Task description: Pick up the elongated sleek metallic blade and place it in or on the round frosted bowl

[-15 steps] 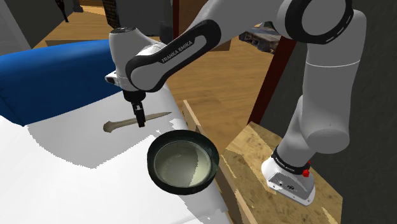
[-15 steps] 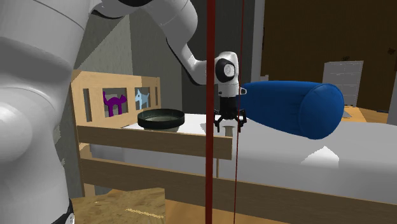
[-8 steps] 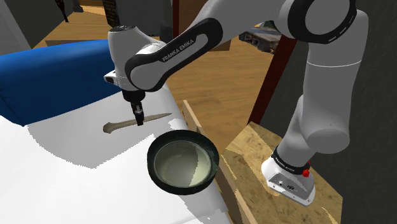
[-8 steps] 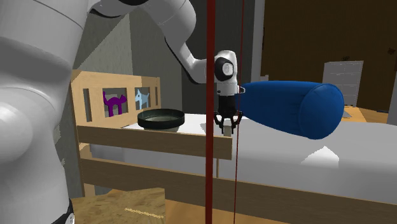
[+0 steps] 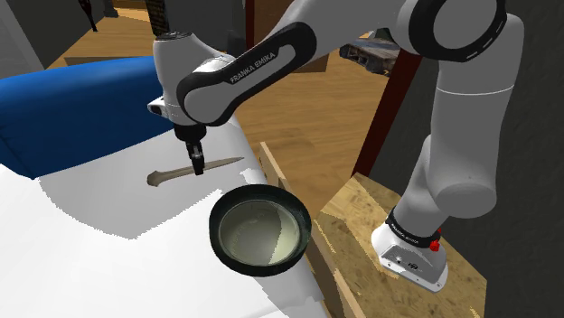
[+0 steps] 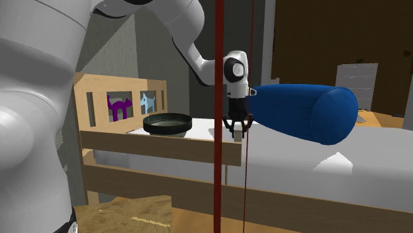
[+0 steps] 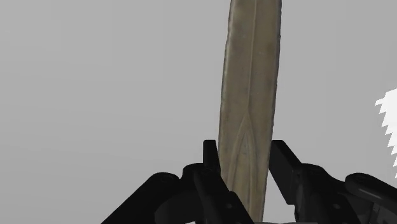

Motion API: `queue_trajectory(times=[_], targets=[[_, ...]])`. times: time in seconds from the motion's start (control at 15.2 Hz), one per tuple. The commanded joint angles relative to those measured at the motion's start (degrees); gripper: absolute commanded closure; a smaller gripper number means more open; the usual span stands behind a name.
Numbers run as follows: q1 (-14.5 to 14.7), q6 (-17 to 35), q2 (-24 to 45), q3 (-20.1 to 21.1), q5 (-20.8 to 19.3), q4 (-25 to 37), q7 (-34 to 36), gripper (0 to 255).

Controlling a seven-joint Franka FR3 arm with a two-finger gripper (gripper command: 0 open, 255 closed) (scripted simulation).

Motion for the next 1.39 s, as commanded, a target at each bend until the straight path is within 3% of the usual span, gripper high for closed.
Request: queue_trajectory(times=[0.0,1.32], targets=[[-0.09,-1.25,-0.61,0.05,0.22,0.61,-0.20,255],[-0.34,-15.02,-5.54,0.64,2.08,9.63,-1.76,255]])
